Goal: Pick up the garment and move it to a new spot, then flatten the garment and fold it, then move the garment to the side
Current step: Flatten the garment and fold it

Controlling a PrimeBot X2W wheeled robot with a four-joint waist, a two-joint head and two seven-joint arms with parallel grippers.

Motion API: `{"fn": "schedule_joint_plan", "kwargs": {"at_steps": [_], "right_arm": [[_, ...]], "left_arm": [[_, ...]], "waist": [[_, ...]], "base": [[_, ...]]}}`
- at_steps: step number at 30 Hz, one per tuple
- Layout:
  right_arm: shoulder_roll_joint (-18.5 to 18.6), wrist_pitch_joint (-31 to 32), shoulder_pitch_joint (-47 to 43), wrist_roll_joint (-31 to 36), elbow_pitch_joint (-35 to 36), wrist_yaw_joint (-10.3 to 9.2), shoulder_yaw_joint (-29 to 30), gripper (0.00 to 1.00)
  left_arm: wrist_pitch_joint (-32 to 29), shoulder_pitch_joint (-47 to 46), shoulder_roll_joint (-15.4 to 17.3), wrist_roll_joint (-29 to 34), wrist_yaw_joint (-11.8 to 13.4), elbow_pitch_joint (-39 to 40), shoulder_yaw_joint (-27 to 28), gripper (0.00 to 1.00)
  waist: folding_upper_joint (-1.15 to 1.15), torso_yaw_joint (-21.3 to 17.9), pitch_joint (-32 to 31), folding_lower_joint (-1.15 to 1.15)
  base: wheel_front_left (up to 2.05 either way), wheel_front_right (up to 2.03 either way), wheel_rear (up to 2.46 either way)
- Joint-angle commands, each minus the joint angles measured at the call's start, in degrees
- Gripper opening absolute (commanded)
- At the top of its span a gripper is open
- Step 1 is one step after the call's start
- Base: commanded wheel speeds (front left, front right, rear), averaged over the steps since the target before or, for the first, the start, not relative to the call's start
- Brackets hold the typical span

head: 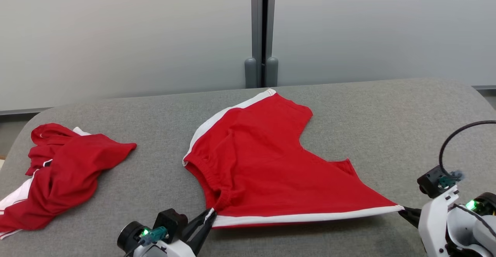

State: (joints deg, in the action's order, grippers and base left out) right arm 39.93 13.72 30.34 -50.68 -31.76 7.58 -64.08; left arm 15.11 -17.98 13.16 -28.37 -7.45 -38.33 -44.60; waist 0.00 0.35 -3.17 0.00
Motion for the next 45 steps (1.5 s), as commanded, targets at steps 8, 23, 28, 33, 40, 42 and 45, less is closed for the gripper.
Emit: {"fn": "schedule_joint_plan", "kwargs": {"at_steps": [8,23,28,33,40,42,45], "right_arm": [[12.57,6.07,-0.75,-7.59,13.49,-0.16,-4.73,0.0],[18.3,8.14,7.17,-7.8,20.97,-0.15,0.07,0.0],[17.01,9.87,13.86,-5.54,20.26,-0.15,0.86,0.0],[15.54,10.54,20.2,-3.46,17.03,-0.15,0.96,0.0],[14.65,11.79,29.87,-0.43,12.34,-0.15,-0.87,0.0],[14.17,11.68,32.43,0.6,11.11,-0.14,-1.96,0.0],[13.46,11.09,36.08,1.95,9.47,-0.14,-3.95,0.0]], "left_arm": [[-3.28,6.79,3.18,-1.94,0.6,8.23,-1.4,0.0],[-4.21,6.18,3.67,-2.71,4.82,21.02,0.48,0.0],[-3.95,2.63,2.41,-3.5,5.4,22.08,2.18,0.0],[-4.24,-2.15,0.72,-3.82,4.57,20.2,2.75,0.0],[-3.4,-10.82,-3.66,-3.54,3.94,14.84,3.44,0.0],[-3.43,-13.03,-4.87,-3.89,3.51,12.66,3.51,0.0],[-4.1,-16.39,-6.24,-4.01,2.99,9.05,3.21,0.0]], "waist": [[0.0,-0.74,-0.63,0.0],[0.0,3.71,1.12,0.0],[0.0,7.15,3.71,0.0],[0.0,10.38,8.16,0.0],[0.0,14.99,15.46,0.0],[0.0,16.05,17.15,0.0],[0.0,17.41,19.44,0.0]], "base": [[0.0,0.0,0.0],[0.0,0.0,0.0],[0.0,0.0,0.0],[0.0,0.0,0.0],[0.0,0.0,0.0],[0.0,0.0,0.0],[0.0,0.0,0.0]]}}
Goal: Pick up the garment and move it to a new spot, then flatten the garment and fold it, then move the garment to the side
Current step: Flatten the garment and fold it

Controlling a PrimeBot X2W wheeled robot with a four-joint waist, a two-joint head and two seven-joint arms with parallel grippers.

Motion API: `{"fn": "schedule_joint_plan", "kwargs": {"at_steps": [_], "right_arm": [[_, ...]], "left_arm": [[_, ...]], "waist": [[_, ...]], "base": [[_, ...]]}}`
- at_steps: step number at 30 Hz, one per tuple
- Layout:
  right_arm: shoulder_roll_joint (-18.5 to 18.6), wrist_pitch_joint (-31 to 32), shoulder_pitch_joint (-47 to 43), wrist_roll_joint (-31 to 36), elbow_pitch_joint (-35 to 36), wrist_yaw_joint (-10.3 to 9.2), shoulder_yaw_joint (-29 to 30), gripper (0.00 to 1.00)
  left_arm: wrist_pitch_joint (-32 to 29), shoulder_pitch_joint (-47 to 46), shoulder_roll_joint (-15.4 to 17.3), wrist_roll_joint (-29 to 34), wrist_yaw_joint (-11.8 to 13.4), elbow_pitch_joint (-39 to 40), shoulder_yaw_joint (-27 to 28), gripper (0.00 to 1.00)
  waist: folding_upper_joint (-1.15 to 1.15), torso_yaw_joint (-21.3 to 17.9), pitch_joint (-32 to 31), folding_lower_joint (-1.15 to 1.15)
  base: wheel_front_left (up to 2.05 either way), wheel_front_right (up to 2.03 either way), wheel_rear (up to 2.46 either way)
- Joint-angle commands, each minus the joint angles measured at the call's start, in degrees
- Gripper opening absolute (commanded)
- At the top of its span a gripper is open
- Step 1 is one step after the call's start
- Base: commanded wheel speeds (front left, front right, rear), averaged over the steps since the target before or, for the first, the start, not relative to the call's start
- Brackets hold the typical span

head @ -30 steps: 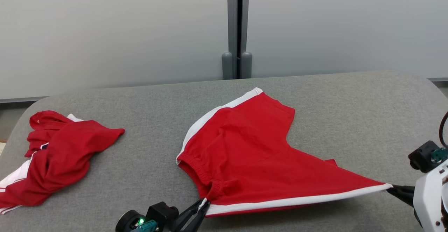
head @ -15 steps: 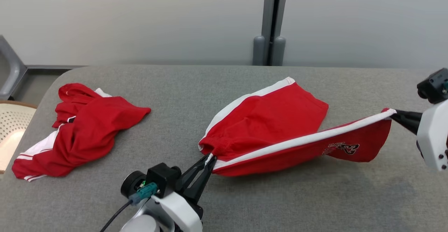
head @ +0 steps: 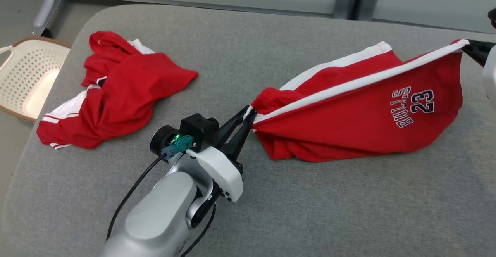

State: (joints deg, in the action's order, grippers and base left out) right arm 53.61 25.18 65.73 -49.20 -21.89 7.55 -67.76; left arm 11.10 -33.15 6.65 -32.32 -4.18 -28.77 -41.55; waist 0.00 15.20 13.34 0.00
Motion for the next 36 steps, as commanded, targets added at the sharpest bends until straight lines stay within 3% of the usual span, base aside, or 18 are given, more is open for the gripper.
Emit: {"fn": "schedule_joint_plan", "kwargs": {"at_steps": [1,16,17,18,19,20,28,36], "right_arm": [[-0.42,-0.52,1.81,0.81,-0.96,-0.12,-0.95,0.0],[-3.95,-2.47,9.22,3.18,-9.49,-0.12,-5.21,0.0],[-4.21,-2.64,9.33,3.16,-9.88,-0.12,-5.29,0.0],[-4.42,-2.78,9.39,3.09,-10.15,-0.12,-5.35,0.0],[-4.61,-2.94,9.4,3.01,-10.43,-0.12,-5.42,0.0],[-4.74,-3.07,9.38,2.98,-10.71,-0.12,-5.47,0.0],[-5.28,-3.81,9.64,2.57,-13.14,-0.12,-5.66,0.0],[-5.98,-4.54,10.38,2.69,-16.96,-0.12,-5.67,0.0]], "left_arm": [[-0.17,-2.27,-0.26,-0.09,-0.39,-1.69,-0.04,0.0],[2.13,-11.61,-3.53,-3.44,-2.38,-11.7,-3.39,0.0],[2.32,-11.99,-3.55,-3.82,-2.48,-12.05,-3.65,0.04],[2.55,-12.29,-3.55,-4.08,-2.56,-12.35,-3.89,0.33],[2.67,-12.51,-3.57,-4.51,-2.62,-12.53,-4.19,0.85],[2.8,-12.69,-3.61,-4.97,-2.69,-12.55,-4.54,1.0],[3.74,-13.88,-3.63,-7.85,-1.81,-11.91,-6.39,1.0],[4.1,-14.17,-3.64,-8.28,-0.22,-6.73,-4.24,1.0]], "waist": [[0.0,2.98,3.61,0.0],[0.0,5.9,9.79,0.0],[0.0,5.93,9.92,0.0],[0.0,5.96,10.01,0.0],[0.0,5.97,10.06,0.0],[0.0,5.98,10.13,0.0],[0.0,6.78,10.56,0.0],[0.0,8.44,11.42,0.0]], "base": [[0.0,0.0,0.0],[0.0,0.0,0.0],[0.0,0.0,0.0],[0.0,0.0,0.0],[0.0,0.0,0.0],[0.0,0.0,0.0],[0.0,0.0,0.0],[0.0,0.0,0.0]]}}
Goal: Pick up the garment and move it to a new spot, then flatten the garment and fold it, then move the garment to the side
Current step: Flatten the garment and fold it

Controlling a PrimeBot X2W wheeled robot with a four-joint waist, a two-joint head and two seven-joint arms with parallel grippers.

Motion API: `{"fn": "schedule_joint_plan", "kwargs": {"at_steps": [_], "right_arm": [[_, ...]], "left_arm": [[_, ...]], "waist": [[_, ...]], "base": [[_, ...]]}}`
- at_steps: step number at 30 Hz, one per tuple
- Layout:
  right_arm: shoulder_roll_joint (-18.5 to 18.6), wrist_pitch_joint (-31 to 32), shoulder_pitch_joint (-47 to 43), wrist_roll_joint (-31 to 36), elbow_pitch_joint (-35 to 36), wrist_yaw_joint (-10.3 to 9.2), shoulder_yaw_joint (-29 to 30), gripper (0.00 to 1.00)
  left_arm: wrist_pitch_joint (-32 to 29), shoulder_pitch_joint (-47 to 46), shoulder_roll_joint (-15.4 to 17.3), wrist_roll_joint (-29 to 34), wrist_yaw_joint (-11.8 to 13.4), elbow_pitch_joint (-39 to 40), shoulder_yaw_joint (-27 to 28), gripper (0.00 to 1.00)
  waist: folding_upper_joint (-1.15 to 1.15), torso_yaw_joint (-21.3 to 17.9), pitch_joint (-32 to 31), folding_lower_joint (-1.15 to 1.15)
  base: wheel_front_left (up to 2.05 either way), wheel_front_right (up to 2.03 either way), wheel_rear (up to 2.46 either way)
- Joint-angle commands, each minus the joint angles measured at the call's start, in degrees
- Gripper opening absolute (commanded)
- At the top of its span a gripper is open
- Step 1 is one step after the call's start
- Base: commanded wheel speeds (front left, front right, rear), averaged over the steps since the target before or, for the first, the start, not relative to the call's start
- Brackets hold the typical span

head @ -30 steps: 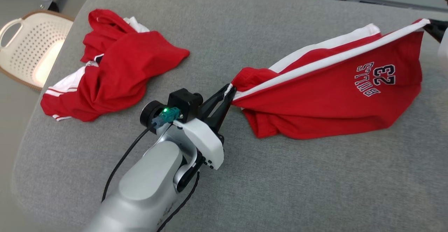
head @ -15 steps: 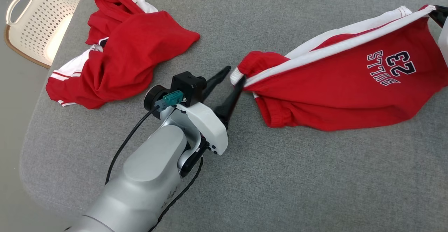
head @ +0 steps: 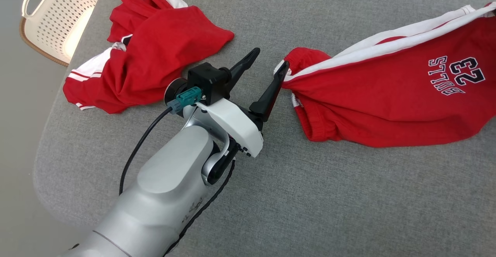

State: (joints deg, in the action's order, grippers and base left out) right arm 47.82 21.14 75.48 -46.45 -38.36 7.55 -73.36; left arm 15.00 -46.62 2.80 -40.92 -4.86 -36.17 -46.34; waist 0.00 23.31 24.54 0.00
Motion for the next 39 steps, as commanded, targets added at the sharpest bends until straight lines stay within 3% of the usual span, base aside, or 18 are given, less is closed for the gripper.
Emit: {"fn": "schedule_joint_plan", "kwargs": {"at_steps": [1,4,5,6,7,20,32,39], "right_arm": [[-0.34,-0.58,0.65,-0.01,-0.94,-0.12,-0.06,0.0],[-0.78,-1.31,0.96,0.02,-2.72,-0.12,-0.06,0.0],[-0.98,-1.7,1.05,-0.05,-3.6,-0.12,-0.06,0.25],[-1.33,-2.12,0.96,-0.23,-4.44,-0.12,-0.07,0.67],[-1.72,-2.8,1.06,-0.28,-5.22,-0.12,-0.07,1.0],[-6.83,-10.07,-0.92,-1.35,-13.54,-0.12,1.1,1.0],[-15.63,-31.15,-11.73,-6.83,-15.63,-0.11,6.32,1.0],[-17.86,-36.43,-20.56,-6.98,-11.47,-0.11,11.66,1.0]], "left_arm": [[0.16,-0.35,0.23,0.62,0.57,1.52,1.07,1.0],[0.16,0.73,0.23,1.26,0.92,3.23,2.04,1.0],[0.16,0.89,0.22,1.41,0.93,3.67,2.37,1.0],[0.17,1.08,0.21,1.55,0.96,4.14,2.78,1.0],[0.17,1.33,0.22,1.72,0.98,4.45,3.04,1.0],[0.18,3.44,0.23,4.85,1.1,3.35,6.12,1.0],[0.15,11.1,1.93,8.69,2.91,1.88,16.75,1.0],[0.15,18.08,2.65,10.7,3.02,4.73,23.88,1.0]], "waist": [[0.0,0.51,0.3,0.0],[0.0,0.98,0.51,0.0],[0.0,1.07,0.61,0.0],[0.0,1.16,0.72,0.0],[0.0,1.23,0.82,0.0],[0.0,-0.51,-1.26,0.0],[0.0,-8.26,-11.86,0.0],[0.0,-13.1,-17.84,0.0]], "base": [[0.0,0.0,0.0],[0.0,0.0,0.0],[0.0,0.0,0.0],[0.0,0.0,0.0],[0.0,0.0,0.0],[0.0,0.0,0.0],[0.0,0.0,0.0],[0.0,0.0,0.0]]}}
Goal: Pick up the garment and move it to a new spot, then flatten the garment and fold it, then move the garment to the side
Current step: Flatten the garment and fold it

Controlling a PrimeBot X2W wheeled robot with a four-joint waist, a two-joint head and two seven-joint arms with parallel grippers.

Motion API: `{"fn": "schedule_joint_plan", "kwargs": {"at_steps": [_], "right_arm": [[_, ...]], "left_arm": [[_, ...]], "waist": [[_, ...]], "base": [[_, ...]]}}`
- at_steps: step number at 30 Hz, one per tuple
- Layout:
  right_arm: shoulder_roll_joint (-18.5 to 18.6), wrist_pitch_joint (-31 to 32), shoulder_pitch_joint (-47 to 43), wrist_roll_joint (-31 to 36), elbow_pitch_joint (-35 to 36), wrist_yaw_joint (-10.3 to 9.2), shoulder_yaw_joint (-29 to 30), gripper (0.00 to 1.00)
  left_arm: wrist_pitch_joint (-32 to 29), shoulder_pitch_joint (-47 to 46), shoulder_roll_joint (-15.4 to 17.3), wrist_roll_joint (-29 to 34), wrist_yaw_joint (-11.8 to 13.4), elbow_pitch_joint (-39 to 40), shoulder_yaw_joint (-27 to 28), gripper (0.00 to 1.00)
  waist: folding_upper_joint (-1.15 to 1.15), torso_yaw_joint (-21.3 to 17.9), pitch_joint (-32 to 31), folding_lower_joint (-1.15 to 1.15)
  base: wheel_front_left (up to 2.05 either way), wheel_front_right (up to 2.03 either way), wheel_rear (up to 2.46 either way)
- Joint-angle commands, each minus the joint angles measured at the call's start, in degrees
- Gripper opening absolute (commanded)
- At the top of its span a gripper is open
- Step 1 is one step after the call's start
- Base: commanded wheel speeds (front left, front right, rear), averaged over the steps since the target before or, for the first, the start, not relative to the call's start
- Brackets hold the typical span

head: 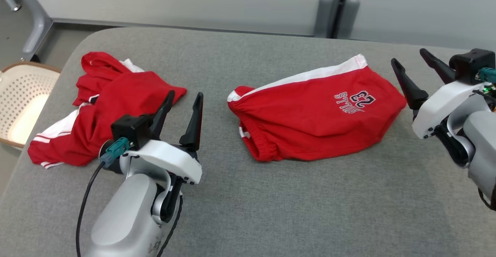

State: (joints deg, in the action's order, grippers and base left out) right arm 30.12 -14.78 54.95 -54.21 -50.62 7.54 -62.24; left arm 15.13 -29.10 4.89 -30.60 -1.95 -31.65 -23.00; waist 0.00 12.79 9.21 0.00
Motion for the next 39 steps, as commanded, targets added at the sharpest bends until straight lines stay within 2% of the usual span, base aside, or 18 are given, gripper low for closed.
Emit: {"fn": "schedule_joint_plan", "kwargs": {"at_steps": [1,4,6,7,8,10,16,19,23,28,33,39], "right_arm": [[0.01,-0.5,-0.62,3.58,2.0,-0.1,2.48,1.0],[-1.11,-0.33,-7.41,10.05,6.3,-0.1,10.38,1.0],[-2.11,-0.36,-11.63,15.01,9.66,-0.1,17.02,1.0],[-2.11,-0.36,-11.63,15.01,9.66,-0.1,17.02,1.0],[-3.63,-0.37,-16.95,19.67,12.6,-0.1,23.45,1.0],[-5.66,-0.36,-22.35,24.11,15.68,-0.1,29.82,1.0],[-12.24,-0.37,-36.22,35.18,23.63,-0.07,42.33,1.0],[-14.76,-0.37,-41.12,38.99,25.61,-0.07,45.27,1.0],[-17.33,-0.38,-45.11,40.84,26.83,-0.07,47.97,1.0],[-19.53,-0.39,-48.08,42.61,26.75,-0.06,50.21,1.0],[-20.59,-0.21,-46.04,41.45,23.42,-0.07,51.19,1.0],[-20.78,3.33,-39.87,36.18,18.83,-0.06,51.32,1.0]], "left_arm": [[0.02,1.5,0.55,0.66,0.33,0.75,1.44,1.0],[0.02,4.82,0.68,2.22,0.59,2.76,4.02,1.0],[0.02,7.5,0.25,3.08,-0.64,4.65,5.26,1.0],[0.02,7.5,0.25,3.08,-0.64,4.65,5.26,1.0],[0.02,10.15,0.03,4.11,-1.52,6.27,6.6,1.0],[0.02,12.57,-0.36,5.58,-1.99,8.13,7.94,1.0],[0.02,20.38,-1.32,9.35,-3.1,14.07,13.06,1.0],[0.01,23.9,-1.69,10.94,-3.64,15.98,14.84,1.0],[0.02,26.41,-1.87,12.5,-4.01,16.96,15.75,1.0],[0.01,28.63,-1.92,10.28,-3.16,18.31,14.91,1.0],[0.02,27.21,-1.89,10.92,-3.1,18.08,12.98,1.0],[0.02,25.26,-1.87,10.94,-3.14,17.52,11.76,1.0]], "waist": [[0.0,-3.21,-3.08,0.0],[0.0,-4.94,-4.83,0.0],[0.0,-6.0,-5.9,0.0],[0.0,-6.0,-5.9,0.0],[0.0,-6.92,-6.71,0.0],[0.0,-7.67,-7.47,0.0],[0.0,-9.3,-9.31,0.0],[0.0,-9.7,-9.54,0.0],[0.0,-9.87,-9.65,0.0],[0.0,-9.46,-9.07,0.0],[0.0,-8.05,-7.47,0.0],[0.0,-5.38,-4.63,0.0]], "base": [[0.0,0.0,0.0],[0.0,0.0,0.0],[0.0,0.0,0.0],[0.0,0.0,0.0],[0.0,0.0,0.0],[0.0,0.0,0.0],[0.0,0.0,0.0],[0.0,0.0,0.0],[0.0,0.0,0.0],[0.0,0.0,0.0],[0.0,0.0,0.0],[0.0,0.0,0.0]]}}
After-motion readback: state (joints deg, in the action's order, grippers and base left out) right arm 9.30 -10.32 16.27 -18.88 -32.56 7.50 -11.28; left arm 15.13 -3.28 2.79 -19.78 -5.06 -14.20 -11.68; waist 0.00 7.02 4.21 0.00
